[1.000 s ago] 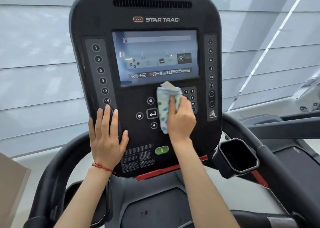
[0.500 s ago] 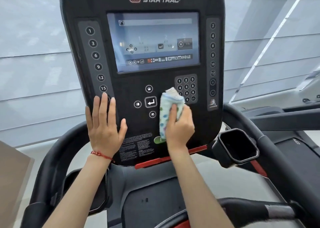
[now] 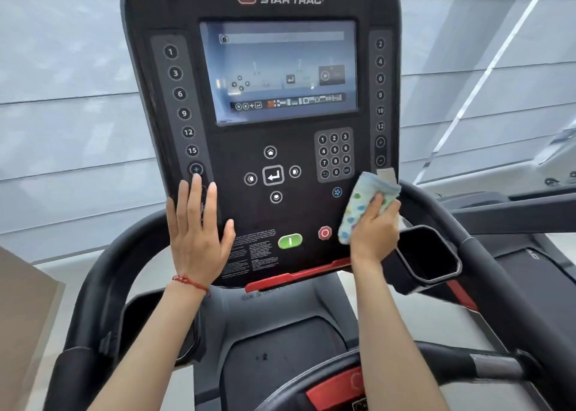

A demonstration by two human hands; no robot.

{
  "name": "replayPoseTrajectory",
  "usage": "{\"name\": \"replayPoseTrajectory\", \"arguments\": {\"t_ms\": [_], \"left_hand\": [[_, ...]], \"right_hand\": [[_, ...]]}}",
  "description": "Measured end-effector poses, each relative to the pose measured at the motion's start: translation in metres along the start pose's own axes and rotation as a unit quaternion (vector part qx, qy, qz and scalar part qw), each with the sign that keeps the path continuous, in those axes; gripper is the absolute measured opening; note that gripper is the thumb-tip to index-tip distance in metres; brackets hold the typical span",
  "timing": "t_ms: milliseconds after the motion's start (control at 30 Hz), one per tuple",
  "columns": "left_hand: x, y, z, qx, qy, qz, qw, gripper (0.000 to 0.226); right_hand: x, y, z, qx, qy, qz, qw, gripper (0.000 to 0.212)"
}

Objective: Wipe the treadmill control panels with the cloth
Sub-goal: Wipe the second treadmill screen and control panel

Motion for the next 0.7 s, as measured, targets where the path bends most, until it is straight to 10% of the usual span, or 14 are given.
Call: {"name": "replayPoseTrajectory", "arguments": {"t_ms": [267,700], "left_hand": [[-0.004,0.011,0.001,-0.002,-0.031,-0.014,0.999,0.053],[0.035,0.018,-0.025,0.010,-0.008,-0.074,0.997,0.054]], "right_hand": [[-0.007,0.015,-0.001,-0.050,-0.030,0.015,0.998,0.038],[-0.017,0.106,-0.056,0.132,-0.065,-0.067,0.987,0.041]]}}
Point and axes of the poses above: each hand's wrist, its own y-axis away from the middle knuckle, its own x-axis out of the back of the hand, z = x × y, the point moved 1 cm from there along -y, towards the middle knuckle, and after that the axes turned 4 degrees about z, right-handed, at the moved point
